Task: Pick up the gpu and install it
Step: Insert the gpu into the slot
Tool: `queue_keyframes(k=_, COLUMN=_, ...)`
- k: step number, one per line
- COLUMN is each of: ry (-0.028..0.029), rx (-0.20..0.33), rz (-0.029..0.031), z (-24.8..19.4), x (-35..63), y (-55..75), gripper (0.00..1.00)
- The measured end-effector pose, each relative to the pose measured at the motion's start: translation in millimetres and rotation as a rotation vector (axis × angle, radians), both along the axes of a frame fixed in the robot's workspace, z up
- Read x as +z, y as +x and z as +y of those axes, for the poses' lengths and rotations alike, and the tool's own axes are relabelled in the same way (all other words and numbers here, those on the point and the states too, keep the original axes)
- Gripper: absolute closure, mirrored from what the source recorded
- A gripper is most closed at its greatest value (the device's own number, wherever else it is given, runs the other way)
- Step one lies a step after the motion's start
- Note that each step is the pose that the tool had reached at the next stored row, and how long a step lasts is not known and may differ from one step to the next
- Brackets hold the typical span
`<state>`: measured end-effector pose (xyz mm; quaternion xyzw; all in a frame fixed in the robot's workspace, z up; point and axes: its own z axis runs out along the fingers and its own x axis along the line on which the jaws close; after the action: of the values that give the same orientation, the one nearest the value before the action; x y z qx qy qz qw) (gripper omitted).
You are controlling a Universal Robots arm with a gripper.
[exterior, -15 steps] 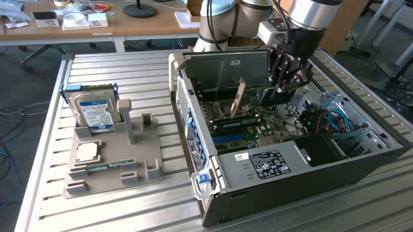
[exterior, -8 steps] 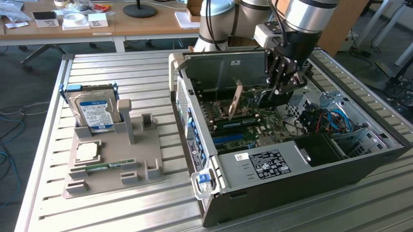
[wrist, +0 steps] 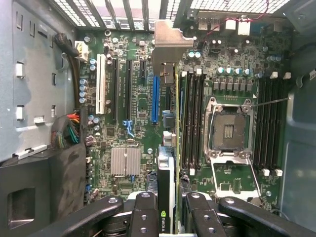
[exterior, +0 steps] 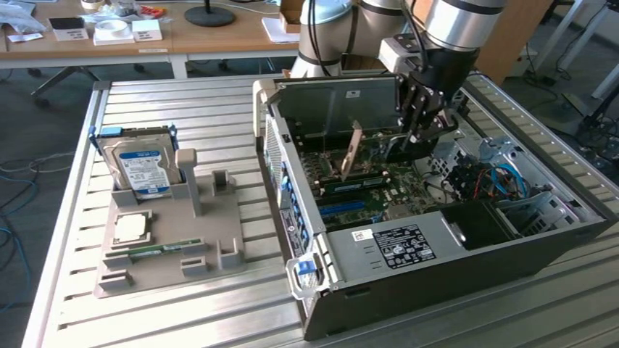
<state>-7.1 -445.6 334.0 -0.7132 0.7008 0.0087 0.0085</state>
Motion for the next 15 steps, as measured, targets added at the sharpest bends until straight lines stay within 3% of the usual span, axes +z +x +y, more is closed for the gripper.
queue_keyframes(k=15, ry=0.0000, rx=0.000, rz=-0.0020, z=0.7, x=-3.9, y=-3.2, gripper=0.73)
